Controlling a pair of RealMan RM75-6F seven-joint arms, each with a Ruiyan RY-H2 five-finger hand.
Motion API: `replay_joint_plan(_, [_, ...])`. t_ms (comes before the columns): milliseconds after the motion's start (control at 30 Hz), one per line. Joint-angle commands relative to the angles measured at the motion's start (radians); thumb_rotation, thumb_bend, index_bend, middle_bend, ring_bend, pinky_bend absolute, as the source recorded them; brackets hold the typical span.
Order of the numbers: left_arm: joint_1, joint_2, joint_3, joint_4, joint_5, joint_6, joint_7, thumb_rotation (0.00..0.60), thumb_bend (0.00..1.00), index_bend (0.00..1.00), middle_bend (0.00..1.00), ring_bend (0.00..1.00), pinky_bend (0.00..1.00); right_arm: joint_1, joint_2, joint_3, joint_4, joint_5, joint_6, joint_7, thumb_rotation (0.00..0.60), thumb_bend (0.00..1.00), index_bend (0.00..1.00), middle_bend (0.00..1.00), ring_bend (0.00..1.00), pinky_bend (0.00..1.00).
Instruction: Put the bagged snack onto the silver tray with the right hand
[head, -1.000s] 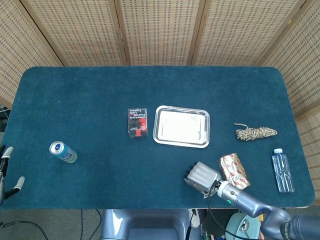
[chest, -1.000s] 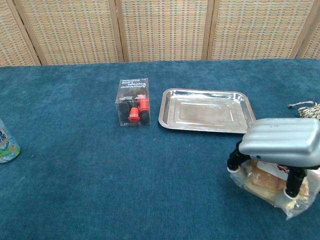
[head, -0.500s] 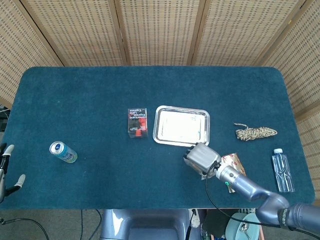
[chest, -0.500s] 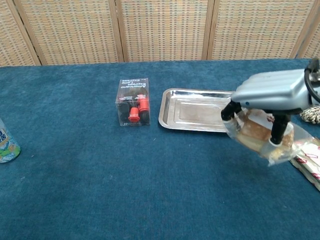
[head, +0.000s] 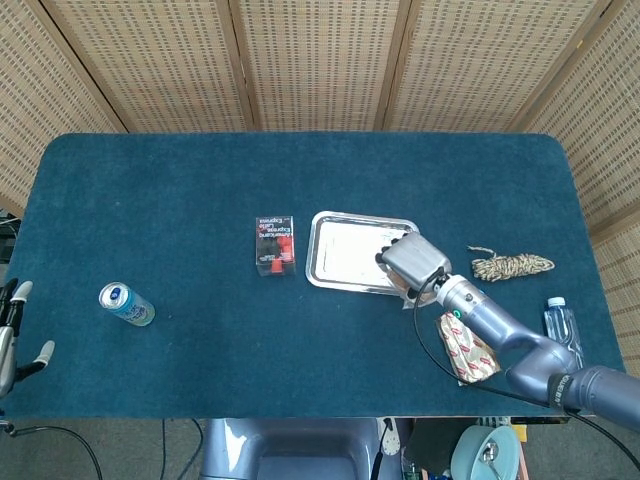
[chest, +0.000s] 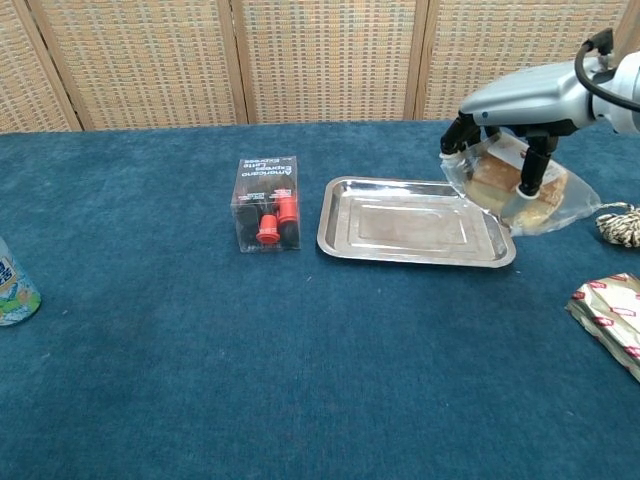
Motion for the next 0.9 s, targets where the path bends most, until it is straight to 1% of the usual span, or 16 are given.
replay_joint_plan(33, [-0.006,0.001,-0.006,-0.003,-0.011,-0.01,0.001,0.6,0.32,0.0,0.0,0.0,0.0,0.035,-0.028,0.007,0.058,-0.01,-0.034,0.042,0.6,0.19,0.61,0.66,0.54,0.7])
replay_joint_plan(300, [-0.026,0.005,-0.021,0.014,-0.052,-0.049,-0.012,0.6,0.32,0.0,0.0,0.0,0.0,0.096,-0.1,-0.008,0.199,-0.05,-0.087,0.147,0.6,0.19,0.61,0.66,0.54,0.7])
replay_joint_plan(667, [-0.057,0.009,-0.043,0.045,-0.103,-0.112,-0.044,0.6,0.31,0.0,0.0,0.0,0.0,0.191,-0.2,-0.029,0.385,-0.127,-0.123,0.307,0.6,0.19,0.61,0.66,0.54,0.7])
replay_joint_plan(900, [-0.066,0.007,-0.044,0.089,-0.117,-0.14,-0.091,0.6,0.32,0.0,0.0,0.0,0.0,0.239,-0.262,-0.06,0.485,-0.165,-0.143,0.394,0.6,0.19,0.61,0.66,0.54,0.7])
